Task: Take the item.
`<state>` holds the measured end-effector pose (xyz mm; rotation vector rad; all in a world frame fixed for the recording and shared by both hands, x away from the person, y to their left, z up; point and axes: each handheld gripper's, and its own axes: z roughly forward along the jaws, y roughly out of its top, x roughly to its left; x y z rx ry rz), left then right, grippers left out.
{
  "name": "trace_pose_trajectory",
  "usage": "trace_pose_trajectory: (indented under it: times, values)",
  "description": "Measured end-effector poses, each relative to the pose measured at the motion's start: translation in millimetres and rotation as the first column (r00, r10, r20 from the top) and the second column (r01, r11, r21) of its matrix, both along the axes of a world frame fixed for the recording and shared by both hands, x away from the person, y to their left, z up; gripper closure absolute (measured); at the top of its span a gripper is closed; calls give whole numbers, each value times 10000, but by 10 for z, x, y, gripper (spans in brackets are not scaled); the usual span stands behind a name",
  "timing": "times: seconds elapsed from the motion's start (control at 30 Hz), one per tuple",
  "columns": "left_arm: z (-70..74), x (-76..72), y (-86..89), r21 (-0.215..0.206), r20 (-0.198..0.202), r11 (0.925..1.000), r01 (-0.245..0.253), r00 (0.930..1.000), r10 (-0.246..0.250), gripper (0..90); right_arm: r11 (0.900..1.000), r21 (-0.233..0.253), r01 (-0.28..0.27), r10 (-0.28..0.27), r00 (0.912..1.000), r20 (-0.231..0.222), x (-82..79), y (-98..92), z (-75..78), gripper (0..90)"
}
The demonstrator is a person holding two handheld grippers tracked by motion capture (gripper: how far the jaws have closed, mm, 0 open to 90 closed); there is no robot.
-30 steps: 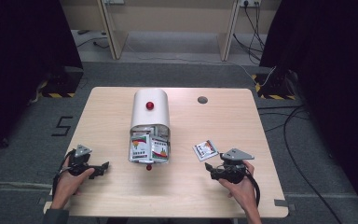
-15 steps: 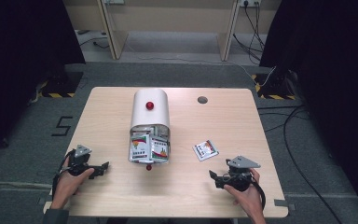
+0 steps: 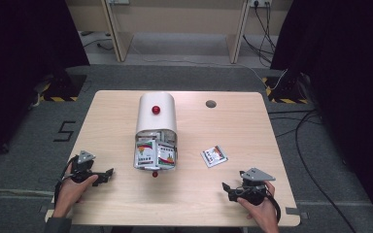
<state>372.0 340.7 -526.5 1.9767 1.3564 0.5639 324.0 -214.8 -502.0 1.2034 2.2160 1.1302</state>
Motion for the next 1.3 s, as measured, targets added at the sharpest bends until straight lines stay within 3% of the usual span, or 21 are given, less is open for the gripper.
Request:
trace_pose_trajectory:
  times: [0.53,1.0,1.3]
  values:
    - [0,0,0,-3,3,10000,-3,10000,3,0,9998,10,217,-216,9995,-218,-152,-110,-94,171]
    - [-1,-2,0,-8,4,10000,-11,10000,11,0,9991,-356,231,-252,9979,-600,-239,-111,-158,169]
    - [-1,-2,-1,-11,7,10000,-14,10000,14,0,9971,-746,143,-161,9996,-232,-323,-104,-193,158]
